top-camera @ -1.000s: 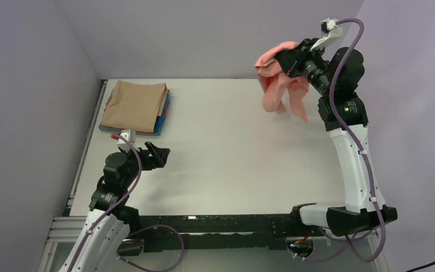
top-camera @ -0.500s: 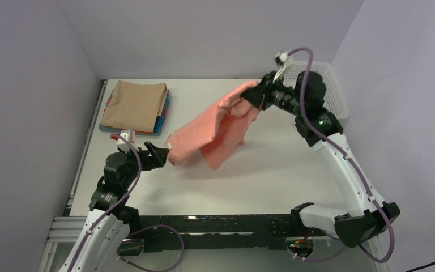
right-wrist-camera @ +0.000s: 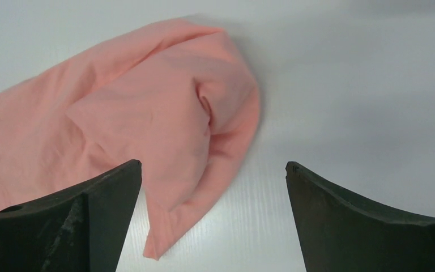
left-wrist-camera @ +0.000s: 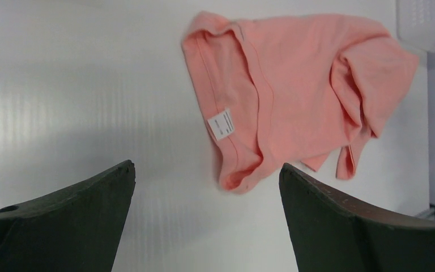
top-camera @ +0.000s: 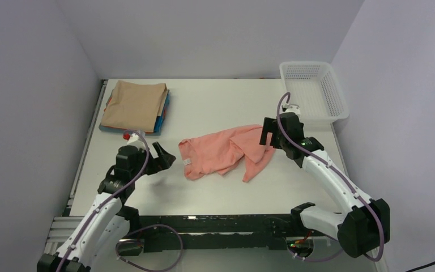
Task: Fold and stack the t-shirts
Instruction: Move the tshirt to the center of the board, then flatten out the tshirt
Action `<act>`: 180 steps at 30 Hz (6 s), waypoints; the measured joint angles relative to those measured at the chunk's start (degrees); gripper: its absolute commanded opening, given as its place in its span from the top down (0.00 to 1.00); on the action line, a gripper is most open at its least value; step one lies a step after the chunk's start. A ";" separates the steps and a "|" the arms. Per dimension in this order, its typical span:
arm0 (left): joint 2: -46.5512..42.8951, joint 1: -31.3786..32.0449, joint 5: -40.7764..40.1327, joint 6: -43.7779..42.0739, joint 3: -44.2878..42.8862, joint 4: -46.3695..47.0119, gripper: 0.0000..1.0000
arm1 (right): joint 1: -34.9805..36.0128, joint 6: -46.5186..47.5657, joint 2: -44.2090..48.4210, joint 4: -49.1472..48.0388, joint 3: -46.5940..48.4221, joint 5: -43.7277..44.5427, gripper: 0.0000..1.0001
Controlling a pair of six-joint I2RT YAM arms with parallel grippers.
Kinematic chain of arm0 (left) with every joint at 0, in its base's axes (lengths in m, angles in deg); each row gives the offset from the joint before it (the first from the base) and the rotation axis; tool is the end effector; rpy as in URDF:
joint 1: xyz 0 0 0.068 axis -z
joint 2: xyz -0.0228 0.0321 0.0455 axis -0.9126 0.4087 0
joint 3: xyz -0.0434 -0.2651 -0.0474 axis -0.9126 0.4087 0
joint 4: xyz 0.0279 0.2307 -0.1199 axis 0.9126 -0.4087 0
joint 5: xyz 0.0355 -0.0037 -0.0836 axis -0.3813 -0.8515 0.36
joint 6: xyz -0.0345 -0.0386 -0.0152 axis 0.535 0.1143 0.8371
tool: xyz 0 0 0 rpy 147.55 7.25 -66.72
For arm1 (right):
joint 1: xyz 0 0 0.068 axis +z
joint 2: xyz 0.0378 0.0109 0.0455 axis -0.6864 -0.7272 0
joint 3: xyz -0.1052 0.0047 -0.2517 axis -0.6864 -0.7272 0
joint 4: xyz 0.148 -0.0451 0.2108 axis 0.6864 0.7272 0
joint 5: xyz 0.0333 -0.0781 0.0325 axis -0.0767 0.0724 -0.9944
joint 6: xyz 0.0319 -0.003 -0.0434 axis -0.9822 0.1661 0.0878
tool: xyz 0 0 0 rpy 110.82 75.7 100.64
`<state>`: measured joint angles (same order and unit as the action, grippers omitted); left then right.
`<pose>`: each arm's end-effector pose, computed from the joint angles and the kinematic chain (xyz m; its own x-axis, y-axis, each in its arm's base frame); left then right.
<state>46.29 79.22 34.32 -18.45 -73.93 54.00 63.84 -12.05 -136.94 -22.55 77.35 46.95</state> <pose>0.1483 -0.0402 0.2114 -0.5917 -0.4582 -0.6633 0.0001 0.8228 -0.5684 0.2256 0.0754 0.2648 -0.6617 0.1433 -0.7360 0.0712 0.9891 0.1286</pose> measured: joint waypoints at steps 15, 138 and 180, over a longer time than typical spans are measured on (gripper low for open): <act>25.53 16.57 5.51 1.11 -3.34 9.18 0.10 | -0.04 -6.05 11.34 0.28 -11.52 -3.23 0.00; 60.22 3.48 -26.21 -9.92 -52.83 -12.50 0.01 | -1.31 -3.89 -21.73 1.20 12.26 -2.36 0.00; 66.05 11.45 -3.48 -0.92 -38.69 5.99 0.01 | -0.52 -12.98 -25.64 -20.20 -2.34 -12.90 0.00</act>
<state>112.34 90.67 30.85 -19.36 -112.62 59.99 63.31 -25.03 -162.58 -42.74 75.01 34.05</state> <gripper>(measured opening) 0.994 0.997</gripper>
